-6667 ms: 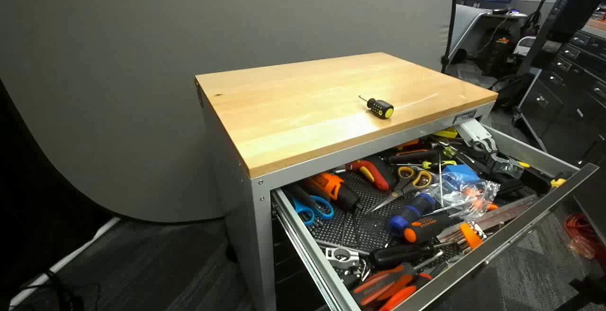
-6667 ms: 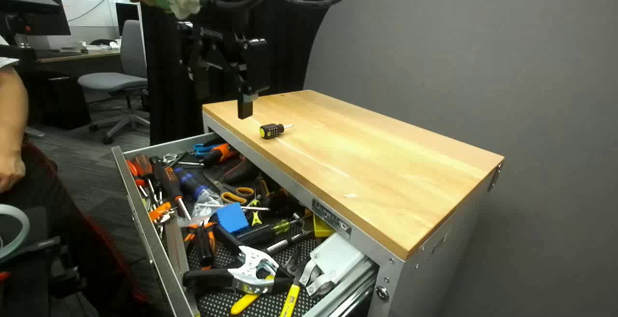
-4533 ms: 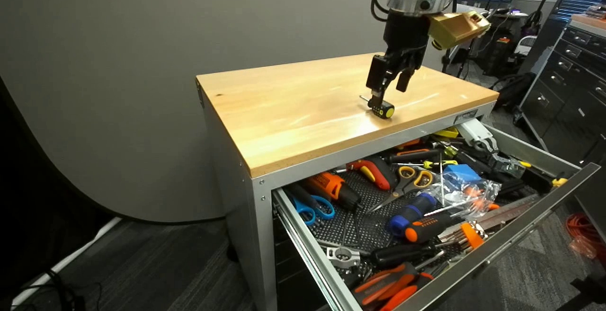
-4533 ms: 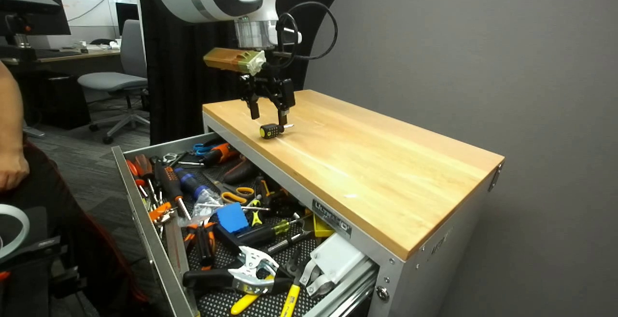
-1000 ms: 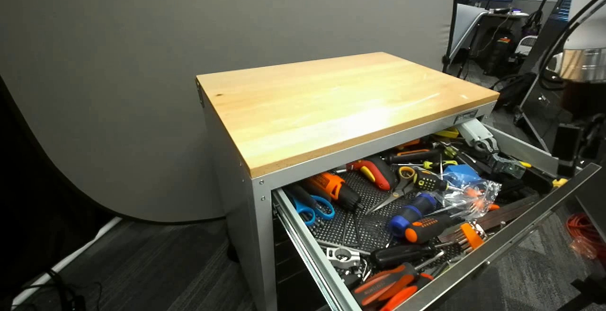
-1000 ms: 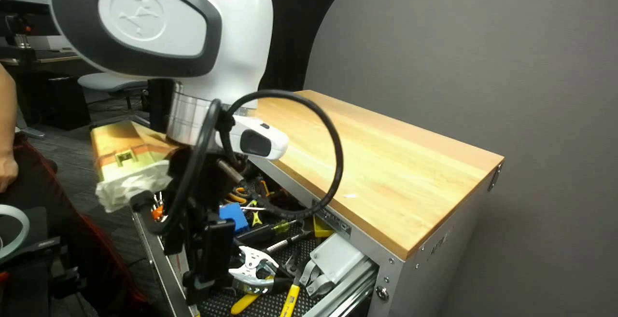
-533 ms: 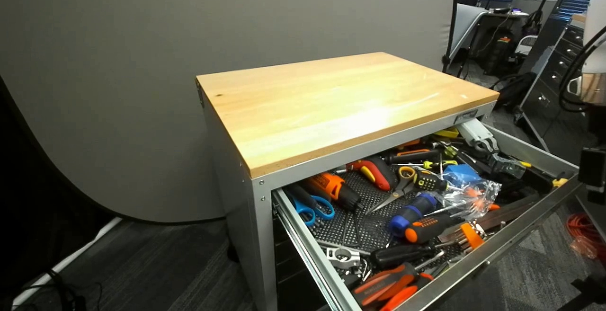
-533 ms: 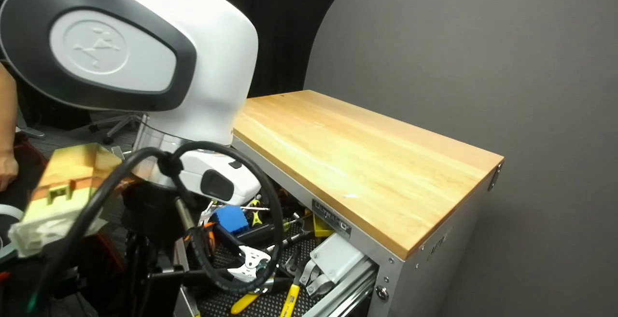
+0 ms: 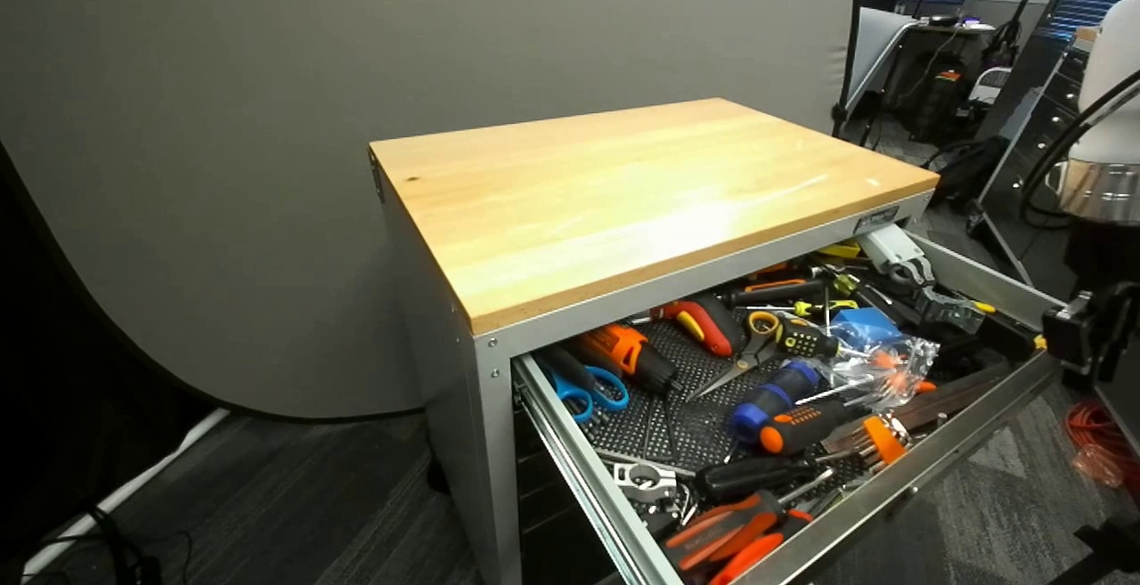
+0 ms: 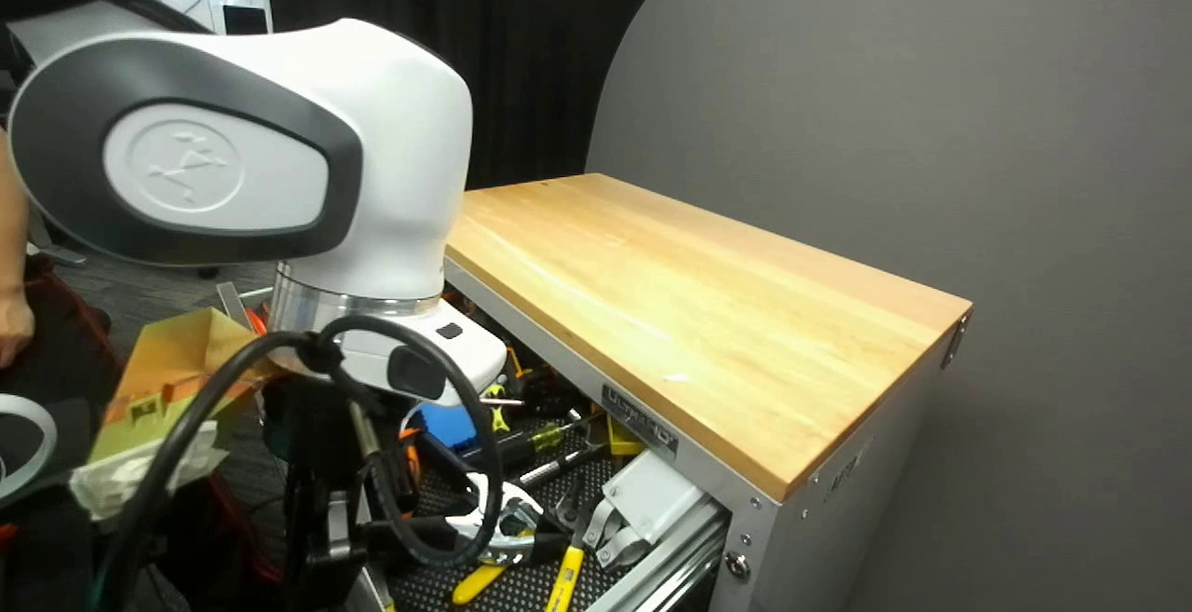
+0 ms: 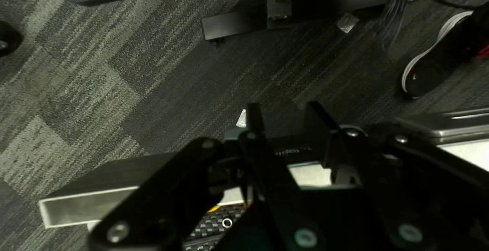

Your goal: Get the screwdriver from the top of the cabinet, place it inside the open drawer of the cabinet and close it.

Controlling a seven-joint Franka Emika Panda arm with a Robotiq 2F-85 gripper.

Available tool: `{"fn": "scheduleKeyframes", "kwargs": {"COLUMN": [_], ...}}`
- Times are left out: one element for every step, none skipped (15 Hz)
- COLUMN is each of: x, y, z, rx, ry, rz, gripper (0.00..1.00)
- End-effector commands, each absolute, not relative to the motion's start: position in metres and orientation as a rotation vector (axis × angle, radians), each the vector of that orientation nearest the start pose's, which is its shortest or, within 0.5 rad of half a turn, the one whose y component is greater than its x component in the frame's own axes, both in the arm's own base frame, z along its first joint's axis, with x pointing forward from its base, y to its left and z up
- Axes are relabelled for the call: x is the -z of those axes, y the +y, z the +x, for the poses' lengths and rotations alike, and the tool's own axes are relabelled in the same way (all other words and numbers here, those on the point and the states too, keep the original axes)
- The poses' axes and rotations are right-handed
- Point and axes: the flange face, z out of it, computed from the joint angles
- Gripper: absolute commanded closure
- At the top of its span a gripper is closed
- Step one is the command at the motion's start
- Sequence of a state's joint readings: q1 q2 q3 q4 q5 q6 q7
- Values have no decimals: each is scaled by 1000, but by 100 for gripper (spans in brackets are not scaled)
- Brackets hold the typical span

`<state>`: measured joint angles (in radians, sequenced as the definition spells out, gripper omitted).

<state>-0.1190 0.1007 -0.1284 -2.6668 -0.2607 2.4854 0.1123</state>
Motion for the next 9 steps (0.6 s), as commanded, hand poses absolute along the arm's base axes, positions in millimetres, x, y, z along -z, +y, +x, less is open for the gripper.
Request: {"fn": "scheduleKeyframes", "kwargs": {"x": [-182,-184,-185,-188,-191,-193,-196,-196,-196], "y": [-86,-84,-81,-78,-75,-72,-69,-66,-61], "z": [389,395,402,409,418,424,435,443,454], "rx": [-276,-227,-179,-134,-81,-43,4,37,67], "ry": [271,268,267,263,256,249,236,224,204], "rz": [-3228,-3235,-3234,-3234,-3234,-3233,-3233,-3233,-3234], "gripper": [91,93,96,97,93,92,91,91,90]}}
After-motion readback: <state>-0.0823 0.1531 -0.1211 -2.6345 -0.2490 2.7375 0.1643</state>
